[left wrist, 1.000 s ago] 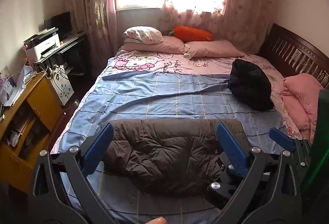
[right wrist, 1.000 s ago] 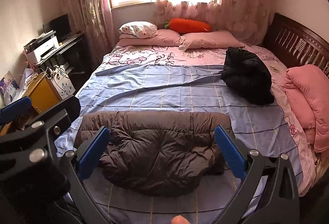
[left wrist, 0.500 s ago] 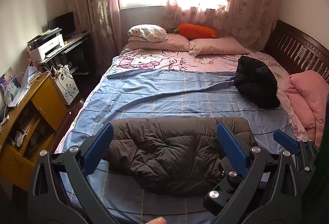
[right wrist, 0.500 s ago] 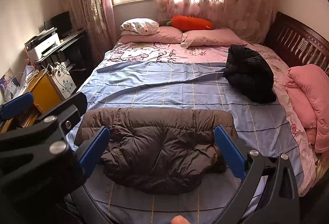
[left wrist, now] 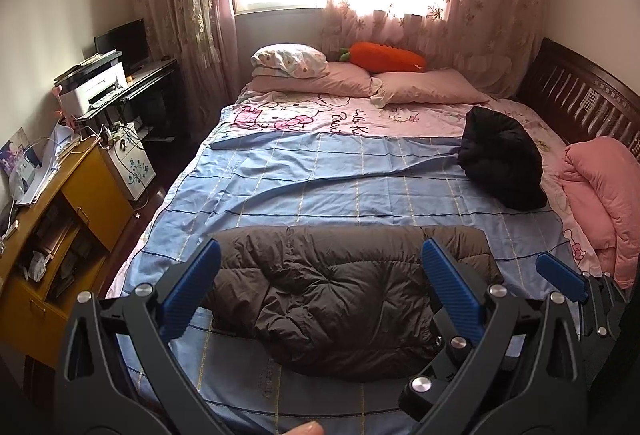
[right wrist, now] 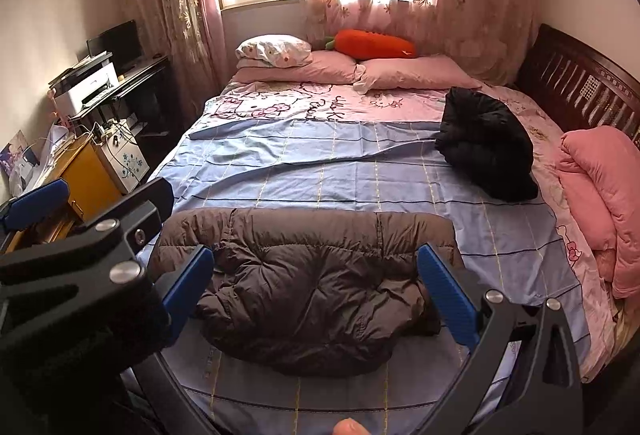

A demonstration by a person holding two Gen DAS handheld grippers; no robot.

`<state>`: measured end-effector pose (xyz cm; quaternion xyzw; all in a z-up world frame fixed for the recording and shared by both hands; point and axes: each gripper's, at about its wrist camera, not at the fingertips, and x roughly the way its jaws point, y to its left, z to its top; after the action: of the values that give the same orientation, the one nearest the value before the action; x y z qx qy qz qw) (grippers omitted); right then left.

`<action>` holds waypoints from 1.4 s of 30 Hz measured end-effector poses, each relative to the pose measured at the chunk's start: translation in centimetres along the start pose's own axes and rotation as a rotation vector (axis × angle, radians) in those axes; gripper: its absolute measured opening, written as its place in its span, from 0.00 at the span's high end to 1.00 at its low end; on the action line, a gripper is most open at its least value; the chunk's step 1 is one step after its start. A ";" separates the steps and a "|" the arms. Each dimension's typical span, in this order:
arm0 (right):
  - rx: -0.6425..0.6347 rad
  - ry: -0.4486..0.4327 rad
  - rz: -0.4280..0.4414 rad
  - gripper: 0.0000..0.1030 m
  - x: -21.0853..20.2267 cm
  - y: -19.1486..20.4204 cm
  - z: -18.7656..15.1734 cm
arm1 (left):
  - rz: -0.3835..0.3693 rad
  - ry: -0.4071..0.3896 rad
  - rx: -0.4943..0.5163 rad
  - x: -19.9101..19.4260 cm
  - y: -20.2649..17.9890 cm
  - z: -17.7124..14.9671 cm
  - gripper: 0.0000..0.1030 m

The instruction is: Fold large clothes

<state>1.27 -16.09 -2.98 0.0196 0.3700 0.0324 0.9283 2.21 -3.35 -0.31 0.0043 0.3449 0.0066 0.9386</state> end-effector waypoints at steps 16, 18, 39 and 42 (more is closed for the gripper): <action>0.000 0.001 0.001 0.01 0.0 0.0 0.0 | 0.006 0.005 -0.003 0.2 -0.1 -0.2 0.02; 0.000 0.001 0.000 0.01 0.0 0.1 0.0 | 0.007 0.005 -0.003 0.2 -0.1 -0.2 0.02; -0.015 0.003 0.007 0.01 0.3 -0.4 0.0 | 0.010 0.005 0.003 0.2 -0.1 -0.2 0.02; -0.016 0.002 0.006 0.01 0.2 -0.3 0.0 | 0.011 0.007 0.000 0.3 -0.2 -0.2 0.02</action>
<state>1.42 -16.40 -3.17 0.0130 0.3707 0.0380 0.9279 2.30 -3.51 -0.62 0.0062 0.3479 0.0116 0.9374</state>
